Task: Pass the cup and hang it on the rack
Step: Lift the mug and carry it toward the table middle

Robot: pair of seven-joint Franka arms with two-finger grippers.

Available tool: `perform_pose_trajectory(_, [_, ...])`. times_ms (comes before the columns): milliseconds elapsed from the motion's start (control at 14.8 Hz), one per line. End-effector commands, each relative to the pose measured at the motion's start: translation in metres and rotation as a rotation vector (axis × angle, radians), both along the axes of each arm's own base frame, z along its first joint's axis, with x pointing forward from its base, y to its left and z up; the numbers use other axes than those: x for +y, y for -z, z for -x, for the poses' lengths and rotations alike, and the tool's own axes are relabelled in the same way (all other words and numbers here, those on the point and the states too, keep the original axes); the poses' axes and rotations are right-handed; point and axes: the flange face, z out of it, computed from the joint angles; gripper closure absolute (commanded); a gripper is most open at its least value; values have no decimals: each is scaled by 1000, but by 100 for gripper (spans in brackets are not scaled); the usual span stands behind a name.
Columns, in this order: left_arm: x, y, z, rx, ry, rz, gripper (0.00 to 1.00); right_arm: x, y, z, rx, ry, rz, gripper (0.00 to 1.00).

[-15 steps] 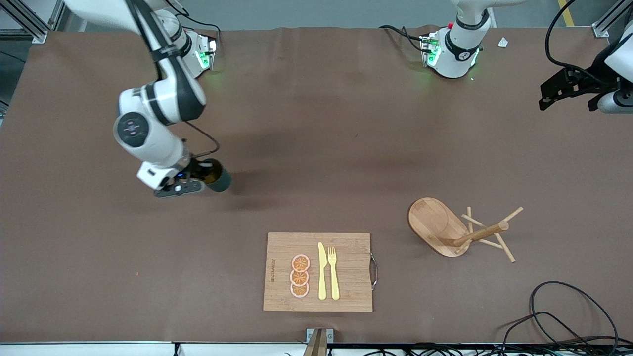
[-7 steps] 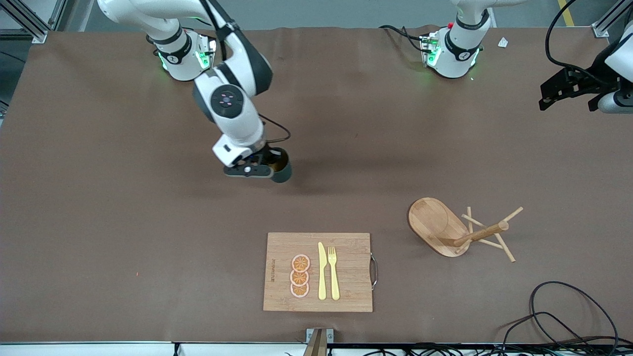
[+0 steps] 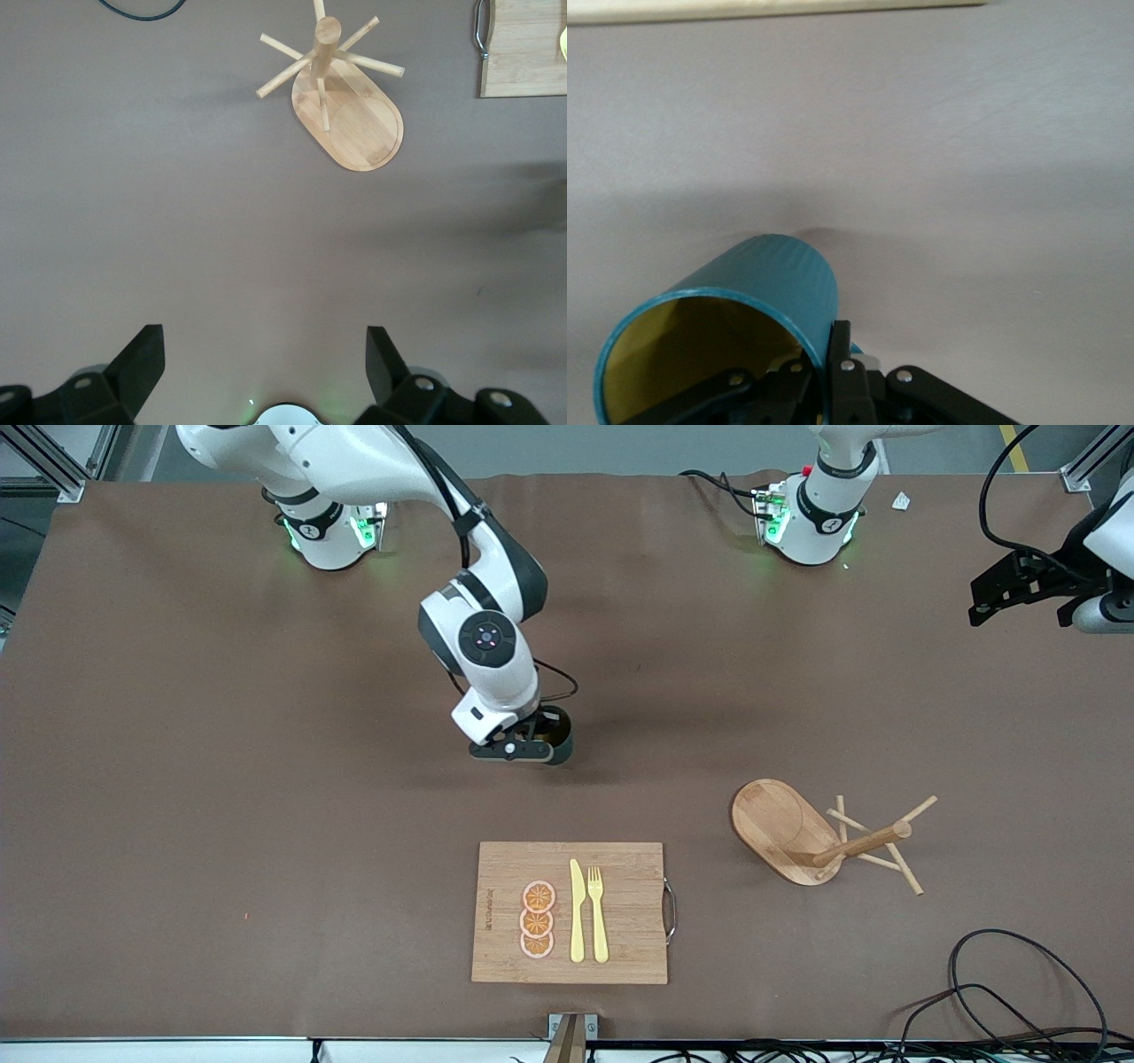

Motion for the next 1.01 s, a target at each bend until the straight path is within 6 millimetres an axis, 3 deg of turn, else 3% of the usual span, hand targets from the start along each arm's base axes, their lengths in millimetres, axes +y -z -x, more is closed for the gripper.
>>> perform_pose_trajectory(0, [0,-2,-2,-12,-3,-16,0,21,7,1,1,-10,-1,99])
perform_pose_trajectory(404, [-10,-4,-5,-46,11,-4,0,31,27,14,10,-53,22,93])
perform_pose_trajectory(471, [-10,-4,-5,-44,11,-3,0,32,28,15,9,-57,23,84])
perform_pose_trajectory(539, [-10,-4,-5,-43,14,-3,0,32,28,15,10,-59,24,59])
perform_pose_trajectory(606, [-12,-4,-5,-43,19,-2,0,32,26,15,5,-63,24,1])
perform_pose_trajectory(943, [-18,-5,-4,-48,29,-8,0,30,-9,1,20,-88,27,0])
